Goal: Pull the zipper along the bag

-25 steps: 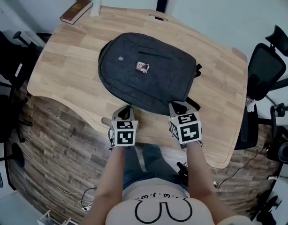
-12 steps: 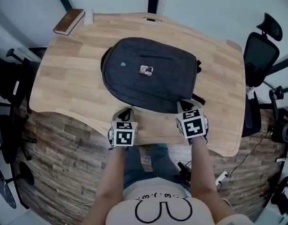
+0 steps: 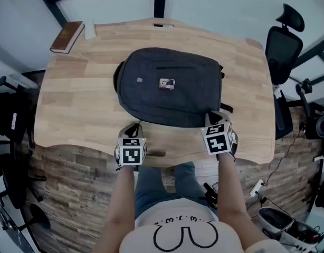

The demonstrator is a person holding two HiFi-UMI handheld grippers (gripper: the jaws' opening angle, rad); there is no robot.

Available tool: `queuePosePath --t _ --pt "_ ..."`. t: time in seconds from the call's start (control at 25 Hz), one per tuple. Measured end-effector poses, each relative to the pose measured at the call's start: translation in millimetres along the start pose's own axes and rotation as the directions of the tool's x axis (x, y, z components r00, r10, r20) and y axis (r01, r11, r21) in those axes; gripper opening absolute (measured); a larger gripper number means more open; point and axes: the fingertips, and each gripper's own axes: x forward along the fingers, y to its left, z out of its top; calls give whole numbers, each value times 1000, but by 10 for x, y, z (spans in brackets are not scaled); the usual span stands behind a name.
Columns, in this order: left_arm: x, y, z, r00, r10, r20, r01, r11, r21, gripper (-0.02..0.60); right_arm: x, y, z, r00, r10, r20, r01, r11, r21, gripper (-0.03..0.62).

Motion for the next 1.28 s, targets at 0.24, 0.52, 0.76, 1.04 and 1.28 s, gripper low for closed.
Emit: queuePosePath --t 0.24,0.52,0.76,1.04,1.28 --pt "27 328 53 1000 -24 -2 24 999 42 21 1 -3 -17 997 -67 -32 67 998 7 54" --pt "87 623 157 997 -71 -18 73 989 127 23 -2 -18 -24 988 -143 -65 141 989 -31 54" --pt "194 849 314 995 -98 -7 97 976 196 32 17 -21 -10 986 -157 -62 159 987 17 54" --pt "254 755 447 975 -218 -32 219 939 266 18 40 -86 0 981 -180 -74 184 982 51 52" --pt "191 587 445 964 -259 -58 263 904 336 17 178 -355 102 987 -161 -20 162 984 75 51"
